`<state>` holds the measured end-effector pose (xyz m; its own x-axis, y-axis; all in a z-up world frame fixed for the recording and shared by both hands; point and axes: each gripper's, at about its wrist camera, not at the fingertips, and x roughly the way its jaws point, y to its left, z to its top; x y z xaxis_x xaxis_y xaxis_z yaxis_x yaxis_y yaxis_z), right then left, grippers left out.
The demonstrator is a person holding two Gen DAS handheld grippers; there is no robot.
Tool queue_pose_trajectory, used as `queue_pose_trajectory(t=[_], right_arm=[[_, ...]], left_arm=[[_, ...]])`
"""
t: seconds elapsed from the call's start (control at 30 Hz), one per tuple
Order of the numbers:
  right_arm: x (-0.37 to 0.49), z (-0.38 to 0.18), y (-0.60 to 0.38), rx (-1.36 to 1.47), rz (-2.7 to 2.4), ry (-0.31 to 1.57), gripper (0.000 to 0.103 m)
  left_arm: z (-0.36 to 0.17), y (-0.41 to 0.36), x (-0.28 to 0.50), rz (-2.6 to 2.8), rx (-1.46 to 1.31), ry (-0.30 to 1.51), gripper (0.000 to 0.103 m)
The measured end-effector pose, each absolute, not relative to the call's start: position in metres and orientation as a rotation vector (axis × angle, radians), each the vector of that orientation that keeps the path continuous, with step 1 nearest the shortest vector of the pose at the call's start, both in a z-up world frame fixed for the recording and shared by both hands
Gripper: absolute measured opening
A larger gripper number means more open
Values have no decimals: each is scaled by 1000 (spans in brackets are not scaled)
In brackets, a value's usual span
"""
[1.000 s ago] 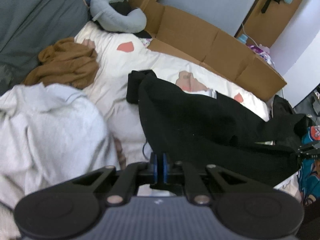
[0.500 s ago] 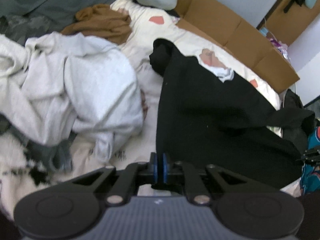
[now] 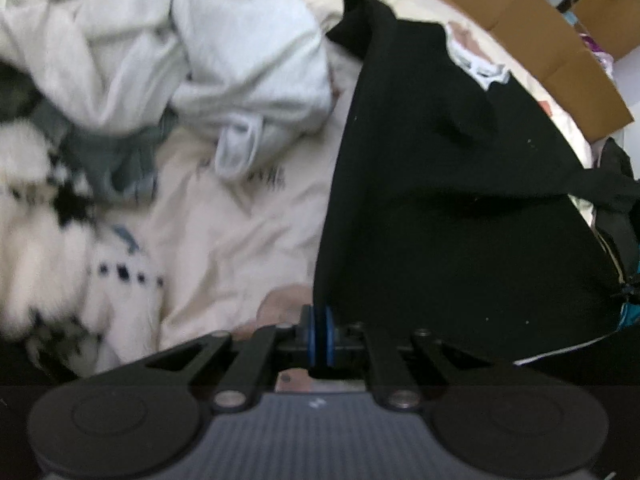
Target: Fold clothes
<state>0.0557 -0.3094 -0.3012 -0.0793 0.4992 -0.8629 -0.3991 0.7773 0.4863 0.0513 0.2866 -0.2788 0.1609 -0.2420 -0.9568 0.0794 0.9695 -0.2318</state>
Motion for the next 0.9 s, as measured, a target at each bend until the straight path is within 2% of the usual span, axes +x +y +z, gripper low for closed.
queue_pose_trajectory(t=[0.2, 0.27, 0.33, 0.43, 0.57, 0.77, 0.9], right_arm=[[56, -310, -311, 69, 712, 1527, 5], [60, -307, -311, 56, 697, 1533, 10], [63, -298, -312, 48, 685, 1515, 10], [72, -283, -318, 57, 658, 1469, 21], [92, -266, -332, 64, 620, 1401, 26], [133, -258, -345, 64, 572, 1315, 32], [155, -261, -347, 51, 557, 1280, 32]], left_arm=[[-302, 288, 37, -218, -143, 1446, 7], [-296, 292, 41, -184, -138, 1426, 6], [-285, 296, 49, -151, -132, 1403, 7], [-265, 301, 62, -127, -137, 1345, 13], [-243, 298, 90, -128, -124, 1267, 15], [-238, 287, 147, -156, -138, 1176, 17], [-240, 276, 188, -181, -135, 1123, 24]])
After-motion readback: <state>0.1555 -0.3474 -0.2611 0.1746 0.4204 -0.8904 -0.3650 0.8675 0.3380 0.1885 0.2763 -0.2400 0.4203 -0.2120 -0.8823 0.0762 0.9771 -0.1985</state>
